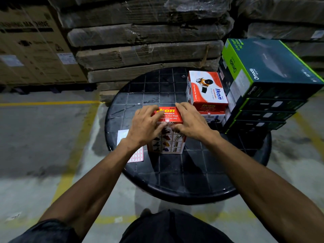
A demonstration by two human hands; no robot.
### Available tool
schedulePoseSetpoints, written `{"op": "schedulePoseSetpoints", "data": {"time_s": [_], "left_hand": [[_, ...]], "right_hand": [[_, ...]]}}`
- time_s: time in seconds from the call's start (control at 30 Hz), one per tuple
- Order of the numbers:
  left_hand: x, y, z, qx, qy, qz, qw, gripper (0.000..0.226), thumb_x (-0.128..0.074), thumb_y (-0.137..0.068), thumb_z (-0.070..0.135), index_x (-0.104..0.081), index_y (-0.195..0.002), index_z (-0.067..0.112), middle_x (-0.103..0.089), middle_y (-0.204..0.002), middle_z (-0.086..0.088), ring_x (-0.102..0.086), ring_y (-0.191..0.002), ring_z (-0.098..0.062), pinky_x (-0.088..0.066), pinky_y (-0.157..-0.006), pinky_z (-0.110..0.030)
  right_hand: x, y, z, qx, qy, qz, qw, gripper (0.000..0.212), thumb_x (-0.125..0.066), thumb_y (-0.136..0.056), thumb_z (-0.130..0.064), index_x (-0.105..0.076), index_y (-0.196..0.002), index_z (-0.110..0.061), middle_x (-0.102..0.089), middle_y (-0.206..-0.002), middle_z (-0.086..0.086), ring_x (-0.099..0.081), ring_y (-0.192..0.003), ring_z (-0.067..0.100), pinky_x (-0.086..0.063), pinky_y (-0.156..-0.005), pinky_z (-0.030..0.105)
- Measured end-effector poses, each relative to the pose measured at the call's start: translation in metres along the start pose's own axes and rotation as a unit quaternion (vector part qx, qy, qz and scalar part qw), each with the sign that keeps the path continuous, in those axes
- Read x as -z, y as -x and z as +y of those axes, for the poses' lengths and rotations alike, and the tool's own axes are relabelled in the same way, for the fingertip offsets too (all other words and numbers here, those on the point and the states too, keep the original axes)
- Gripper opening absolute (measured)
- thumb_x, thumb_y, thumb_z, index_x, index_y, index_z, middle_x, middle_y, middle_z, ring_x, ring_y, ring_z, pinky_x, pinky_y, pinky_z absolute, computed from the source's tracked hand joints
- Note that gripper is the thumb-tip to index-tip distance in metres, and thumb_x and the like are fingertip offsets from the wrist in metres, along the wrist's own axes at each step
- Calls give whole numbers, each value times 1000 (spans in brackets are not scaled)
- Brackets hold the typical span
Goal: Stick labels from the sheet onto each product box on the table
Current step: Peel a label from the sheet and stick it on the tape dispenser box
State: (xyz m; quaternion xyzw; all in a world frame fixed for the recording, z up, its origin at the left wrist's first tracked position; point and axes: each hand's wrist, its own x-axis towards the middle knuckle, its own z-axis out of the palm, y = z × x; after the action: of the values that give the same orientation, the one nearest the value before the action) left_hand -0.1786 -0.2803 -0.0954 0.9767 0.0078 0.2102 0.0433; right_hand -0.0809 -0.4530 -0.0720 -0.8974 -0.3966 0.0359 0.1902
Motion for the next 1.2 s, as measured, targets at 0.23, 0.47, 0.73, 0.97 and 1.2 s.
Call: {"op": "schedulePoseSetpoints", "data": {"time_s": [0.23,0.47,0.73,0.97,1.2], "left_hand": [[20,-28,-13,33,6,-211,977,96,-46,-84,74,-19,-153,13,-27,-157,-8,-20,-146,-23,-6,-119,-45],[22,-35,-13,31,79,-236,968,81,-70,-80,55,-37,-141,14,-49,-128,-6,-40,-101,-10,-34,-86,-26],[21,-30,-16,31,92,-214,972,76,-70,-79,56,-41,-137,16,-50,-125,-4,-39,-99,-7,-33,-84,-25],[22,-30,-13,33,99,-212,972,74,-72,-80,50,-42,-137,16,-50,-125,-5,-38,-100,-8,-31,-83,-24],[22,-27,-13,44,102,-209,972,72,-72,-79,51,-43,-136,17,-50,-122,-4,-39,-99,-8,-31,-81,-24]], "right_hand": [[2,2,2,10,7,0,1000,92,-73,-81,-47,-24,-152,-14,-34,-149,5,-32,-136,21,-29,-112,40],[2,5,3,12,-4,-6,1000,91,-73,-82,-44,-24,-152,-13,-33,-153,6,-31,-139,21,-26,-114,40],[6,3,0,10,-19,-23,999,81,-63,-88,-52,-28,-151,-15,-35,-151,6,-31,-137,20,-28,-114,42],[10,-11,-4,-42,-65,-52,996,75,-58,-90,-54,-32,-149,-15,-41,-136,6,-36,-125,20,-36,-100,38],[10,-23,-6,-71,-80,-74,992,70,-72,-82,-47,-47,-138,-14,-44,-122,6,-42,-116,22,-41,-93,35]]}}
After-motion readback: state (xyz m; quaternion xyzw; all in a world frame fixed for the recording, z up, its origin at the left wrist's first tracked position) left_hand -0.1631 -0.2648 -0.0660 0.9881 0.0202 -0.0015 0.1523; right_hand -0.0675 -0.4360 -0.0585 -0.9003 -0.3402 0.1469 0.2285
